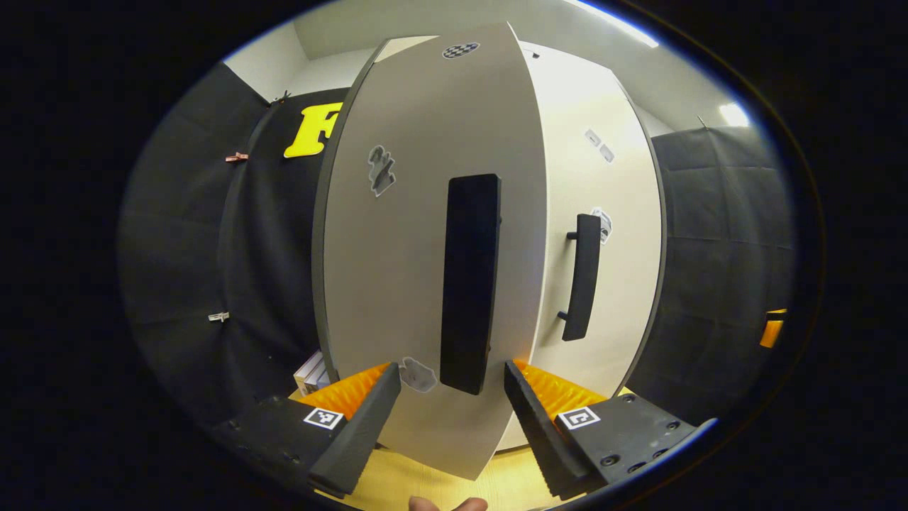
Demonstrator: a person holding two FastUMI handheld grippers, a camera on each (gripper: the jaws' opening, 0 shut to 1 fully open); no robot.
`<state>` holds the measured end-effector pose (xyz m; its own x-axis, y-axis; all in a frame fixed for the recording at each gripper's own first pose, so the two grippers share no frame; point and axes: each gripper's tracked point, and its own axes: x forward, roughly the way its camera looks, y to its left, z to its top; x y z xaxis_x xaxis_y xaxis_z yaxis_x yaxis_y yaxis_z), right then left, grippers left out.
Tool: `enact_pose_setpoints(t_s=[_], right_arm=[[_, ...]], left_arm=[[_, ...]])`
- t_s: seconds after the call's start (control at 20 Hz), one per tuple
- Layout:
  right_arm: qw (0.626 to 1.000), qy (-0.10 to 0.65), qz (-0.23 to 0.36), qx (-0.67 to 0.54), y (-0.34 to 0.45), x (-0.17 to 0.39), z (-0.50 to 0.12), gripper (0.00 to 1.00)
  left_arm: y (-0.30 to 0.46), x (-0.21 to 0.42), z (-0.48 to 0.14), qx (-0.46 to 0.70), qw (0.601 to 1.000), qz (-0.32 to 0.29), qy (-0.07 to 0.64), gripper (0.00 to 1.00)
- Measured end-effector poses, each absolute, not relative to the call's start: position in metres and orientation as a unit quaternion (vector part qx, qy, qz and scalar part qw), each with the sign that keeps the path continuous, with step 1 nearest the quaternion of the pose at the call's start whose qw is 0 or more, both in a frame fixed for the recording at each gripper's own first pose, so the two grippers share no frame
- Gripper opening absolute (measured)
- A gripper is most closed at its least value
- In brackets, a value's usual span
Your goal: Grasp the bottle in the cabinet with the left hand and place it on the coaster, then close the right door with the right hand and the left door with the left hand.
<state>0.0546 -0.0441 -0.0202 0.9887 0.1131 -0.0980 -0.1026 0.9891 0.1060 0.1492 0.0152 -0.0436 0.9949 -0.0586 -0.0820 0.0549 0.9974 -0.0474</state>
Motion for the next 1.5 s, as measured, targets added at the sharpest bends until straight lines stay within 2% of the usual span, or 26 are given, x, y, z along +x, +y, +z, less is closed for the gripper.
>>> enact_pose_setpoints(t_s=[0.05, 0.1, 0.15, 0.2, 0.25, 0.35, 0.4, 0.5, 0.55, 0.95, 1.5], right_arm=[[0.996, 0.052, 0.053, 0.049, -0.046, 0.055, -0.020, 0.98], [0.996, 0.051, 0.052, 0.049, -0.048, 0.057, -0.018, 0.98], [0.996, 0.051, 0.052, 0.049, -0.048, 0.060, -0.018, 0.98], [0.996, 0.051, 0.054, 0.049, -0.048, 0.061, -0.018, 0.98], [0.996, 0.052, 0.055, 0.049, -0.048, 0.062, -0.019, 0.98], [0.996, 0.054, 0.057, 0.048, -0.047, 0.066, -0.020, 0.98], [0.996, 0.055, 0.058, 0.049, -0.047, 0.067, -0.020, 0.98], [0.996, 0.058, 0.058, 0.047, -0.046, 0.070, -0.021, 0.98], [0.996, 0.059, 0.055, 0.044, -0.046, 0.072, -0.021, 0.98], [0.998, 0.042, 0.044, 0.021, -0.035, 0.070, -0.011, 0.98], [0.999, 0.003, 0.046, 0.014, -0.001, 0.049, 0.016, 0.98]], left_arm=[[0.013, 0.153, -0.045, -0.020, 0.999, -0.028, 0.040, 0.91], [0.009, 0.157, -0.044, -0.017, 0.999, -0.028, 0.038, 0.94], [0.007, 0.160, -0.043, -0.014, 0.999, -0.028, 0.037, 0.91], [0.005, 0.163, -0.043, -0.011, 0.999, -0.028, 0.036, 0.94], [0.003, 0.166, -0.043, -0.009, 0.999, -0.028, 0.036, 0.92], [0.000, 0.172, -0.043, -0.010, 0.999, -0.025, 0.036, 0.92], [-0.001, 0.173, -0.043, -0.012, 0.999, -0.024, 0.035, 0.95], [0.000, 0.172, -0.042, -0.017, 0.999, -0.020, 0.034, 0.92], [0.001, 0.167, -0.040, -0.019, 0.999, -0.018, 0.030, 0.95], [0.010, 0.103, -0.005, -0.014, 1.000, -0.020, -0.005, 0.95], [0.039, 0.011, 0.041, 0.008, 0.999, 0.009, -0.030, 0.95]])
